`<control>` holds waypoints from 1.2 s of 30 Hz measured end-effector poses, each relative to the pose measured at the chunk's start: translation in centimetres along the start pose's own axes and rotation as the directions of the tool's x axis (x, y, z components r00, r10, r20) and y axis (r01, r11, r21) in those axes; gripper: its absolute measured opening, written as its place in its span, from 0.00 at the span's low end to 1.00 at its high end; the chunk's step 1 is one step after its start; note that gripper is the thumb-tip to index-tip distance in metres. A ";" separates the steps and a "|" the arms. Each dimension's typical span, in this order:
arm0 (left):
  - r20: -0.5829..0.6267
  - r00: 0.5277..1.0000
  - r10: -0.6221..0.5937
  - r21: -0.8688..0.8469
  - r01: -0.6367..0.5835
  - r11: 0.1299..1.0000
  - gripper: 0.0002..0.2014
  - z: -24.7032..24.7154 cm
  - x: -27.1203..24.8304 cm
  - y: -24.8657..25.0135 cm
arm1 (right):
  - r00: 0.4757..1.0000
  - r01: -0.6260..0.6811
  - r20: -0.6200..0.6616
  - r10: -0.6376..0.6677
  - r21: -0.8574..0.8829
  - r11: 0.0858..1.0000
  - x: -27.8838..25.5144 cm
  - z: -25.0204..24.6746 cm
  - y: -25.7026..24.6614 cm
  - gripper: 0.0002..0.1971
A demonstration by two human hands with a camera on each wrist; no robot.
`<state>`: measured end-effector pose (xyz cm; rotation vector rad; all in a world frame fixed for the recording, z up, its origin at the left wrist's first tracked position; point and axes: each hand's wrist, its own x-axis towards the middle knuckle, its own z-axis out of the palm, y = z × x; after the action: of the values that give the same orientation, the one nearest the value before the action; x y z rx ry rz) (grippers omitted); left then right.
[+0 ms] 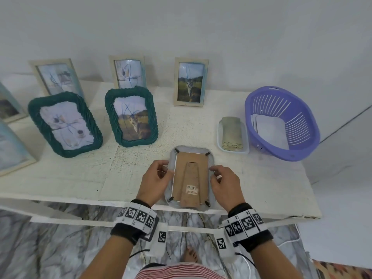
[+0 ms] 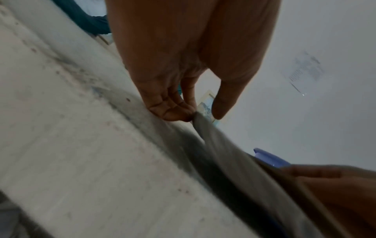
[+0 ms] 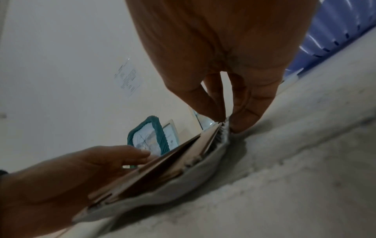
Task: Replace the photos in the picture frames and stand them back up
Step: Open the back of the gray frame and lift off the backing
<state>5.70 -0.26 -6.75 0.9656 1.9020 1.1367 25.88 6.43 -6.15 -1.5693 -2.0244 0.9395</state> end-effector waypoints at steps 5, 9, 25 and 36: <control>0.002 0.999 0.044 0.135 -0.044 0.990 0.22 0.5 -0.3 -0.2 | 0.996 0.051 0.077 -0.040 -0.145 0.988 1.1 -0.5 0.1 0.16; 0.020 0.997 0.071 0.308 -0.074 0.948 0.33 0.9 -0.1 -0.5 | 0.982 0.133 0.158 -0.101 -0.203 0.970 2.5 -1.1 -0.3 0.23; -0.001 0.998 0.062 0.403 -0.056 0.913 0.38 1.5 0.1 -0.8 | 0.949 0.197 0.299 -0.102 -0.308 0.931 3.7 -1.3 -0.7 0.20; 0.247 0.967 0.055 0.554 -0.188 0.811 0.36 0.6 1.4 1.3 | 0.941 0.233 0.326 -0.093 -0.422 0.876 1.9 -0.6 -0.7 0.31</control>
<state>5.86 1.62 -6.04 1.4929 2.0545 0.4726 25.26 8.28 -5.42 -1.5045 -2.7042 0.6964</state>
